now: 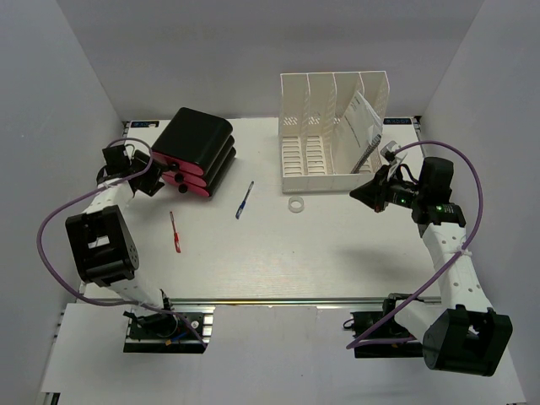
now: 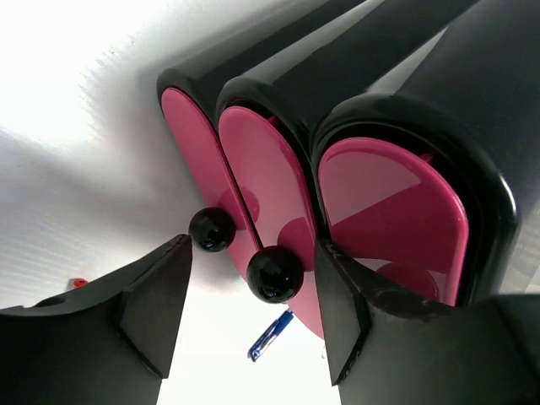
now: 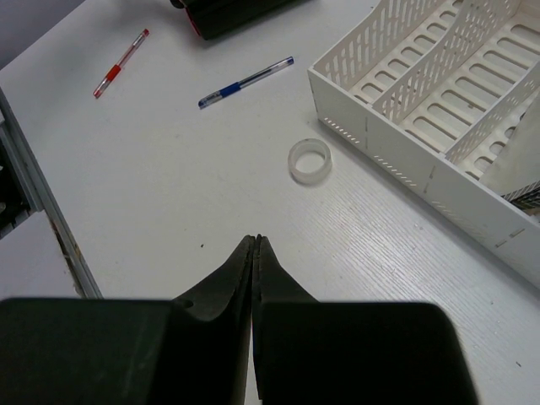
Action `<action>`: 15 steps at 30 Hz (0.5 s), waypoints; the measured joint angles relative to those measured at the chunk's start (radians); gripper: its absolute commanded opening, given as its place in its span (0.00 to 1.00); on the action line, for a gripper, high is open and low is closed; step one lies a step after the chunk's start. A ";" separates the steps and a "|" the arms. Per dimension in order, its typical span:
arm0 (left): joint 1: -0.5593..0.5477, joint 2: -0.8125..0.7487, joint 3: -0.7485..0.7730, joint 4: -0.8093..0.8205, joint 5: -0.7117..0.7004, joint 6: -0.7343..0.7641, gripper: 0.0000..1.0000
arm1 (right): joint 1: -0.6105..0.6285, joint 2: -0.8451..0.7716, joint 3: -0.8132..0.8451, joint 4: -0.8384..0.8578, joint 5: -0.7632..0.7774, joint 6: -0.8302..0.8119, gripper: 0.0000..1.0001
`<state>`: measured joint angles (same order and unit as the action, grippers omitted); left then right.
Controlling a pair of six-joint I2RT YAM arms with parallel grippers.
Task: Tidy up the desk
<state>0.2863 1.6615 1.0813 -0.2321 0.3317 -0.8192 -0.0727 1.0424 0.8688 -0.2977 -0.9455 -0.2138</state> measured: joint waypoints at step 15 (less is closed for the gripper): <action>0.000 0.020 0.031 0.009 0.029 0.005 0.58 | 0.000 0.012 0.000 -0.002 0.001 -0.004 0.01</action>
<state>0.2863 1.6814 1.1118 -0.2230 0.3607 -0.8146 -0.0727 1.0546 0.8688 -0.3000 -0.9443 -0.2176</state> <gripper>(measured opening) 0.627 0.018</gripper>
